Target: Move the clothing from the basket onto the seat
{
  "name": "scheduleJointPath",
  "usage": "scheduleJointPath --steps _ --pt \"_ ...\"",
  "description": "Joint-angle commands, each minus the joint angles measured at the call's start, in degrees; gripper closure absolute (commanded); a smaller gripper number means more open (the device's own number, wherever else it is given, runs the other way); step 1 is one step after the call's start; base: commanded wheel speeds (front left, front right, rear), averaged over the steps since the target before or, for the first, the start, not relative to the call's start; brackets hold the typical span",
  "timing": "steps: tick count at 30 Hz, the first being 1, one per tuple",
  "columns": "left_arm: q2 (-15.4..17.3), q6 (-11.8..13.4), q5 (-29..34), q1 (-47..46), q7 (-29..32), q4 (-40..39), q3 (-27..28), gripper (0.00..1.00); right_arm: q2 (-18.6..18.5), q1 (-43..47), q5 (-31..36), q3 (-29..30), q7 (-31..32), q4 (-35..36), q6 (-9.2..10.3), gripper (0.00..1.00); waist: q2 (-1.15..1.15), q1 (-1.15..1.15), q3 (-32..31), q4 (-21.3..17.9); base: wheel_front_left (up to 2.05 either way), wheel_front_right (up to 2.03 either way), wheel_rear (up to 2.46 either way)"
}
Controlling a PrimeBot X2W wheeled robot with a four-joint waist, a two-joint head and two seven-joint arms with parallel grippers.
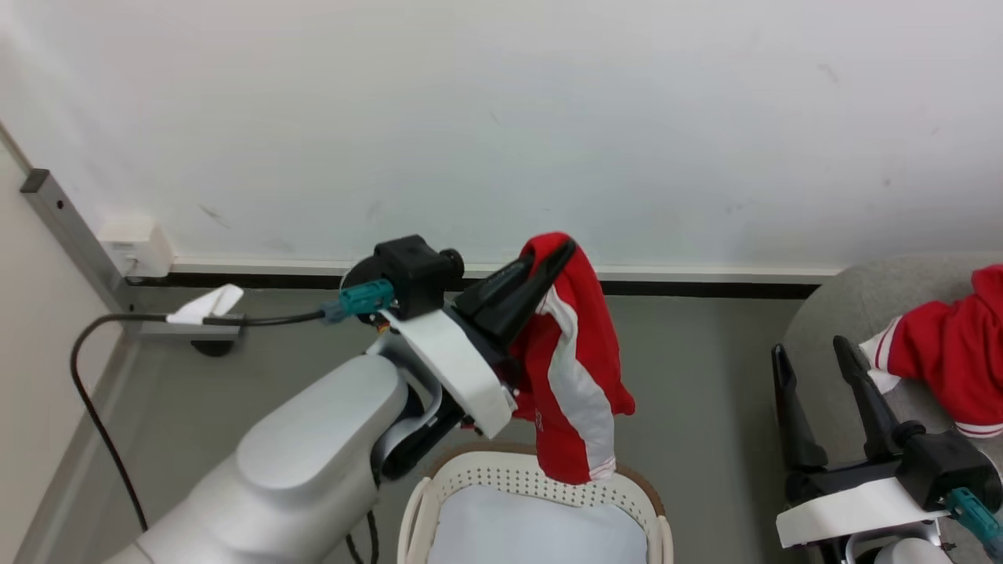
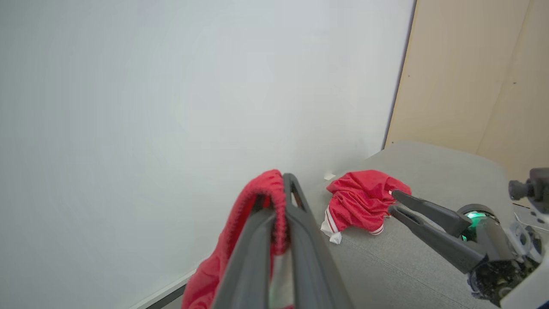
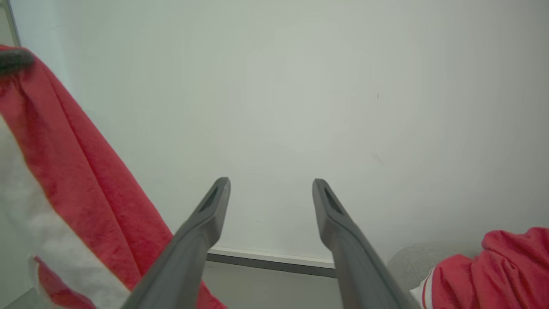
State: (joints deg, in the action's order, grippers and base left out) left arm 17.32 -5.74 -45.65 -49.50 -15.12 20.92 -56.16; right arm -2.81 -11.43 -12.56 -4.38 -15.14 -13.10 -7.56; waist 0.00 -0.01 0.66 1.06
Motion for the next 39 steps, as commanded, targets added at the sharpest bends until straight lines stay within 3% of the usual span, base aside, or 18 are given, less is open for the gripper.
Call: scheduleJointPath --steps 1,9,23,31,39 --pt "-0.15 0.27 1.1 -0.77 -0.02 -0.18 0.43 1.0 -0.16 0.87 -0.33 -0.22 0.0 -0.29 0.15 0.0 0.0 0.01 -0.53 0.65 0.0 0.0 0.0" --pt "-1.39 1.32 1.46 -3.38 -0.03 -1.35 4.74 1.0 -0.15 1.07 -1.48 -3.85 0.0 -1.22 0.15 0.0 0.0 0.01 -1.34 1.65 0.0 0.0 0.0" --pt "-1.91 1.45 2.64 -1.75 -0.03 -1.22 6.8 1.0 -0.85 0.73 -1.91 -8.09 0.0 -1.74 0.14 0.0 0.0 0.01 -2.49 1.36 0.0 0.0 0.0" --pt "-2.95 1.26 3.26 -1.08 -0.03 -1.53 7.3 1.0 -4.68 -0.95 -4.07 -19.39 0.0 -3.88 0.14 0.0 0.0 0.01 -3.12 2.0 0.0 0.0 0.0" --pt "-4.5 0.82 3.76 -0.19 -0.03 -2.12 6.14 1.0 -4.84 -5.43 -6.33 -26.56 0.01 -11.8 0.15 0.0 0.0 0.01 -3.96 4.25 0.0 0.0 0.0"
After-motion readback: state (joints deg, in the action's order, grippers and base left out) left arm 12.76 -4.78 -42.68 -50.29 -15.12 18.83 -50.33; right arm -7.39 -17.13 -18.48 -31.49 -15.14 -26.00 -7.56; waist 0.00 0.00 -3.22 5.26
